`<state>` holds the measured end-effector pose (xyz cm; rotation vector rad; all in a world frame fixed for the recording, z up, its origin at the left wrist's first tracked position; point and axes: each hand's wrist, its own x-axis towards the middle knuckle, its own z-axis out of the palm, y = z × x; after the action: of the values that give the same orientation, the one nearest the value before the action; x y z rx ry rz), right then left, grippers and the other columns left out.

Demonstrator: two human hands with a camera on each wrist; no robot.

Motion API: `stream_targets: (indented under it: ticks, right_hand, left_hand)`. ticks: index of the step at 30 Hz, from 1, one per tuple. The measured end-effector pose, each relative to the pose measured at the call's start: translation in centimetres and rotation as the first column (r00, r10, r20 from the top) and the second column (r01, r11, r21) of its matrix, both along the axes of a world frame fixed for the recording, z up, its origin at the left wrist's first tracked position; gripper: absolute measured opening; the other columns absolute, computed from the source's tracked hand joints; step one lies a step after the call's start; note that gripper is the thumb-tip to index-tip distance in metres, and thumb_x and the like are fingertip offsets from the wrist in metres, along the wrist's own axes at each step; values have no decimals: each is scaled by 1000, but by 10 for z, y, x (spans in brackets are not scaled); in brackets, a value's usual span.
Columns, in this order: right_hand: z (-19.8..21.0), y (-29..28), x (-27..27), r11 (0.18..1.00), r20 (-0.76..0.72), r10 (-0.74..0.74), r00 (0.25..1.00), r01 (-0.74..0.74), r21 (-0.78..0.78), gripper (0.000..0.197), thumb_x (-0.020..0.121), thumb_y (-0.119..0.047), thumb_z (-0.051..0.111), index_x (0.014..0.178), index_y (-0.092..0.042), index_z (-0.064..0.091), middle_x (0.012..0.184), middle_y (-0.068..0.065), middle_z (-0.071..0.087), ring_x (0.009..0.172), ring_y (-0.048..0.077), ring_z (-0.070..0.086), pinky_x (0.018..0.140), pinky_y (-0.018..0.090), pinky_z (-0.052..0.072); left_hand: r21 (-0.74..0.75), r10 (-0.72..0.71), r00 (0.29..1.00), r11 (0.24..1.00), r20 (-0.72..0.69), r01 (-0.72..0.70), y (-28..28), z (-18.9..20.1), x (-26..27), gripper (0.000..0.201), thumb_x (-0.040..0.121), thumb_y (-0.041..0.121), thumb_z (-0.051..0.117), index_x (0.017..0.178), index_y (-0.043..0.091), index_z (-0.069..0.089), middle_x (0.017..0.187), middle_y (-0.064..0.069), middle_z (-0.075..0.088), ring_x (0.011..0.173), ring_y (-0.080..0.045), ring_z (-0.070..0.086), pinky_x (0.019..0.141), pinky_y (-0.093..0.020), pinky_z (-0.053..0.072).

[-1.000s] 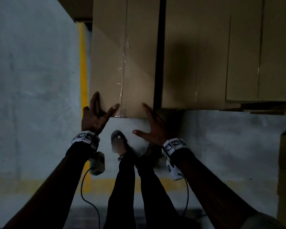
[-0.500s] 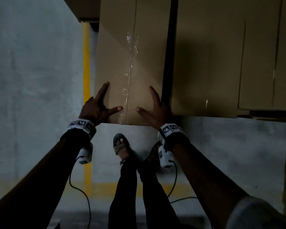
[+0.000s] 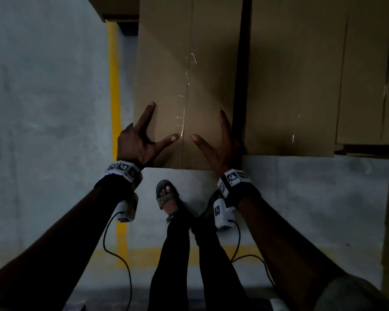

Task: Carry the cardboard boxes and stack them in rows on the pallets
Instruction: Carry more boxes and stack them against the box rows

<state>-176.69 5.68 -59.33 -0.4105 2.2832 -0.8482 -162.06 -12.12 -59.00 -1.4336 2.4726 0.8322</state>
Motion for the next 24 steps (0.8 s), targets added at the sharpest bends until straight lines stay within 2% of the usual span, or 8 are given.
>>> stream_targets:
  ticks: [2,5,8,11,14,18,24]
  right_hand:
    - [15,-3,-5,1000,18,0,1000,0,28,105,73,-80,70,156,-58,8,167,-9,25,149,25,32,115,48,36]
    - [47,-6,-17,999,46,26,999,-28,43,110,72,-77,74,158,-53,9,168,-8,24,150,25,30,117,42,30]
    - [95,-4,-30,993,64,79,995,-84,85,115,68,-79,75,158,-54,8,167,-5,27,149,28,33,119,44,31]
    - [154,-1,-37,982,30,127,991,-130,134,120,61,-86,74,156,-56,8,165,-2,31,147,30,36,120,51,32]
    - [227,4,-40,975,-18,202,979,-199,99,119,64,-84,73,158,-54,6,167,-4,28,149,29,32,122,50,29]
    - [317,14,-41,967,-113,252,961,-246,63,115,68,-83,72,158,-54,8,165,-6,32,147,28,35,118,44,30]
    - [434,47,-48,967,-283,253,925,-254,33,115,65,-89,67,158,-54,9,149,5,53,133,30,52,108,42,44]
  left_hand:
    - [-8,7,1000,1000,-9,-7,0,14,-2,108,62,103,45,155,58,14,93,-19,66,90,-39,66,82,-41,56]
    - [-1,17,1000,1000,-11,-17,2,46,-5,111,59,106,44,154,58,15,99,-18,70,95,-37,67,85,-41,56]
    - [13,45,999,999,-10,-45,13,94,-6,112,59,103,50,156,55,19,107,-19,71,101,-37,67,87,-40,53]
    - [21,91,994,996,-55,-90,24,154,-5,110,62,99,55,156,53,21,124,-16,70,113,-38,66,96,-44,52]
    - [32,148,979,989,-139,-145,35,226,0,109,61,99,56,155,54,23,135,-11,67,120,-37,64,104,-47,50]
    - [3,171,960,985,-222,-175,57,316,6,112,61,96,61,156,50,27,134,-13,67,121,-36,64,104,-45,49]
    - [-65,157,933,980,-323,-188,90,428,-1,108,63,89,66,156,48,29,133,-14,67,121,-35,64,104,-45,50]
